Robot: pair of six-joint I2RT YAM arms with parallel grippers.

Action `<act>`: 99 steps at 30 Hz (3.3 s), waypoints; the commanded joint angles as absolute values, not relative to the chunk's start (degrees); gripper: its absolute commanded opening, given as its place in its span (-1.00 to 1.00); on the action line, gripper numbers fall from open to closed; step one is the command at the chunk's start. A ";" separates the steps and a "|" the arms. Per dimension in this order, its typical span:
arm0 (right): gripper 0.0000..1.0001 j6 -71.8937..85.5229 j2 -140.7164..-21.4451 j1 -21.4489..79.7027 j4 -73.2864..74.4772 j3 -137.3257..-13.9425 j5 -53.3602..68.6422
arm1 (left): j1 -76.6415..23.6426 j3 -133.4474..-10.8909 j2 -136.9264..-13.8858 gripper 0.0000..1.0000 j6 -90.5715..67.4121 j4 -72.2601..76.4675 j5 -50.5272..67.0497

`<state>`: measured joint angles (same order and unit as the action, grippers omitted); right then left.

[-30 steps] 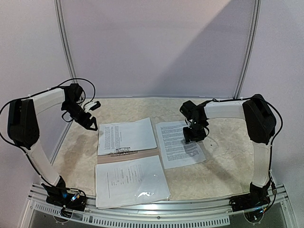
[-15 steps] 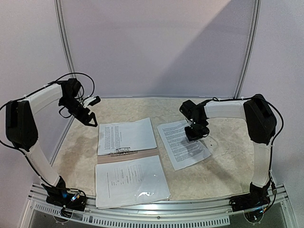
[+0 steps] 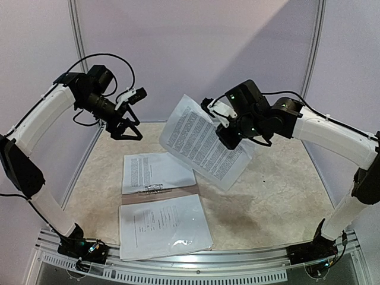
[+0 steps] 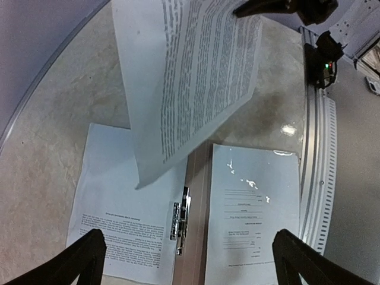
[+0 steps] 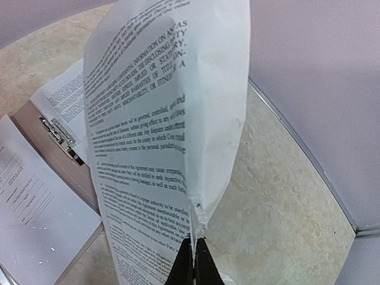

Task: Put the files into the folder
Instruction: Pass from the right arm to the left, then place the file on the spring clip of the folder.

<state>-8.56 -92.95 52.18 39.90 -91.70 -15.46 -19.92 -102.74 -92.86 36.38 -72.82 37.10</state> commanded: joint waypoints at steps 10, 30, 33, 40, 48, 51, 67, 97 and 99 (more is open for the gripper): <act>-1.00 -14.25 -89.76 55.02 32.01 -90.75 -4.32 | -26.47 -108.68 -99.53 0.99 31.80 -72.21 36.81; 0.23 -14.20 -85.24 53.89 25.64 -84.13 -4.53 | -26.62 -106.13 -93.91 -1.00 37.88 -72.16 39.06; 0.85 -11.62 -82.76 49.45 23.52 -79.35 4.53 | -26.76 -107.82 -92.45 -1.00 41.75 -74.45 32.72; 0.97 1.09 -76.83 40.27 8.66 -64.49 16.97 | -26.81 -113.71 -90.84 -1.00 43.34 -78.66 29.42; 0.97 10.78 -76.65 37.86 -7.82 -57.02 23.18 | -26.68 -117.59 -89.41 -1.00 31.65 -75.70 30.05; 0.95 12.21 -77.20 37.93 -13.18 -56.40 25.51 | -26.35 -119.41 -89.25 -1.00 28.33 -75.44 31.52; 0.28 18.15 -81.54 37.94 -24.81 -60.17 32.21 | -19.17 -112.95 -86.25 -1.00 8.52 -64.00 48.20; -1.00 34.08 -120.59 37.96 -0.09 -94.92 37.46 | -4.43 -75.98 -86.12 -1.00 7.18 -47.34 40.91; -0.90 36.33 -123.53 37.87 -1.08 -95.88 38.05 | -3.87 -72.73 -87.23 -1.00 6.27 -44.22 40.84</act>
